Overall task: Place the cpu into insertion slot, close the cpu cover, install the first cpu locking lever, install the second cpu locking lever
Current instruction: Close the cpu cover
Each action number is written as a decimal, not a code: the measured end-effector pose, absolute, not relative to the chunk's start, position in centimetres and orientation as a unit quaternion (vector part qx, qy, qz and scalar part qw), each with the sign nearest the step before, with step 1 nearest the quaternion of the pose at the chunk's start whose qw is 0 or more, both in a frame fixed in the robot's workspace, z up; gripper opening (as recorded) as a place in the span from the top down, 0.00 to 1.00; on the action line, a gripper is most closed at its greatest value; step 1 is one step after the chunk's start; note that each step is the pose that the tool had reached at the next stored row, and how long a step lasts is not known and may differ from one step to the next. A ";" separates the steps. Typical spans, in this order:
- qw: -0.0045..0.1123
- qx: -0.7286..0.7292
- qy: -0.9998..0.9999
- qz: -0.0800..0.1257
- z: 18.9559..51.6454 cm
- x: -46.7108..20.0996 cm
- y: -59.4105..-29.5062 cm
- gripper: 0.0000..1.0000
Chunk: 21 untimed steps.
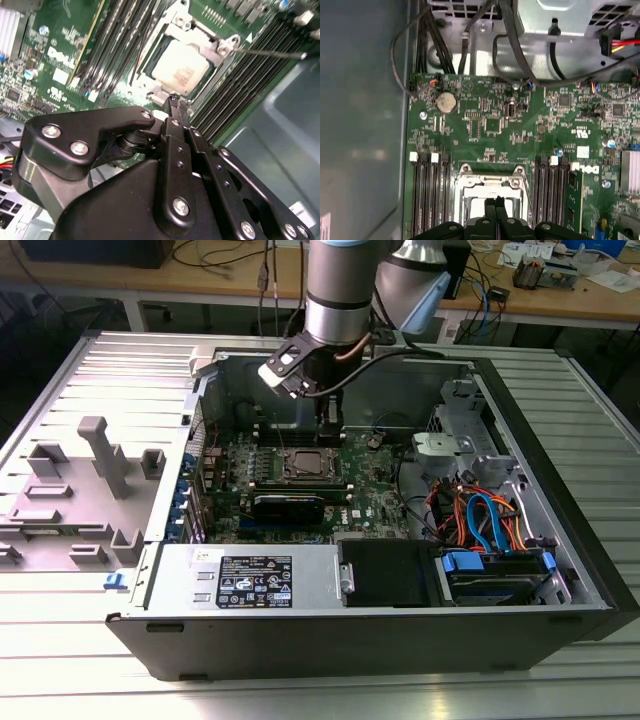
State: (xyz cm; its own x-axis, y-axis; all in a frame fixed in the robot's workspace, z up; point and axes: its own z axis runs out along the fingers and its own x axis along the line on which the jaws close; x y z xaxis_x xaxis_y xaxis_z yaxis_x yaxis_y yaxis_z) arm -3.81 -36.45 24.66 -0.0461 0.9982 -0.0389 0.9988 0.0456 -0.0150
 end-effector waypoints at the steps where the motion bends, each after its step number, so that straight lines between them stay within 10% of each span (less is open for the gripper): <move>1: 0.009 0.691 0.723 -0.019 24.7 -4.2 -36.4 0.89; 21: 0.009 0.691 0.723 -0.019 23.6 -5.3 -36.4 0.89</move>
State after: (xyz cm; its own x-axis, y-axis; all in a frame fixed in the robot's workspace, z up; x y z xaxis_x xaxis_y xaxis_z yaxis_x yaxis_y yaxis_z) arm -5.25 -36.45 23.56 -0.0463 0.9982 -0.0385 0.9988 0.0457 -0.0150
